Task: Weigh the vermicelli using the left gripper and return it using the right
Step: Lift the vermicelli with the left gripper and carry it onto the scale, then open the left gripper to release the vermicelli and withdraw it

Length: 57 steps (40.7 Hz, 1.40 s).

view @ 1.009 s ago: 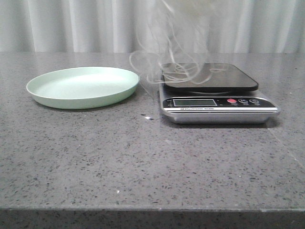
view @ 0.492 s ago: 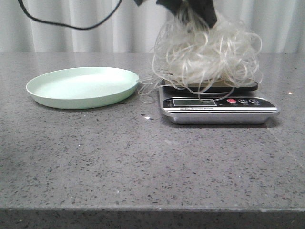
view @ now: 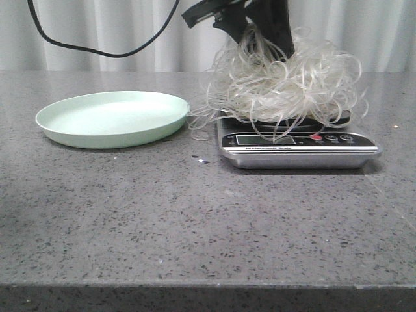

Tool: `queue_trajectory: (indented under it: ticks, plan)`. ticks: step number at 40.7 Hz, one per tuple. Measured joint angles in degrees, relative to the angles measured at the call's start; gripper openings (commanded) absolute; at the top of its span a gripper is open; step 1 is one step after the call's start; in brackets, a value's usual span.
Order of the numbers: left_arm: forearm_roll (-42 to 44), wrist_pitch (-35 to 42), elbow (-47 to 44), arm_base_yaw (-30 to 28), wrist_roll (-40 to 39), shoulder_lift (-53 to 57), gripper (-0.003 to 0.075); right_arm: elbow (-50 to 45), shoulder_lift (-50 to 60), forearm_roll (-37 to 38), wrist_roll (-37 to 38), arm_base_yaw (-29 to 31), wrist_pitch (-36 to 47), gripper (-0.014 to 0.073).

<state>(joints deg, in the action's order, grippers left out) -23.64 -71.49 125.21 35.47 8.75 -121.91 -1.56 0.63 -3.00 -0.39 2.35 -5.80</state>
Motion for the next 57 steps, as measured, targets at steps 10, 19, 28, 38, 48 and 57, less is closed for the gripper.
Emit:
queue_trajectory:
  ticks: [10,19,28,38,48,57]
  plan:
    - [0.0,-0.29,2.46,0.0,0.0,0.0,0.0583,0.0,0.0,0.0,0.0,0.0,0.0,0.015]
    - [0.0,-0.29,5.33,0.0,-0.34,0.0,0.0587,0.0,0.0,0.0,0.0,0.0,0.0,0.015]
    - [6.16,-0.35,5.66,0.0,-1.34,3.19,0.0587,0.0,0.0,0.0,0.0,0.0,0.0,0.015]
    - [14.82,-0.57,5.08,-1.83,-3.42,8.79,0.0575,0.0,0.0,0.0,0.0,0.0,0.0,0.015]
    - [19.05,-0.57,-3.58,-5.69,-3.47,14.7,0.0501,0.0,0.0,0.0,0.0,0.0,0.0,0.015]
    - [19.58,5.59,-18.31,-10.08,-3.47,24.42,0.0435,0.0,0.0,0.0,0.0,0.0,0.0,0.015]
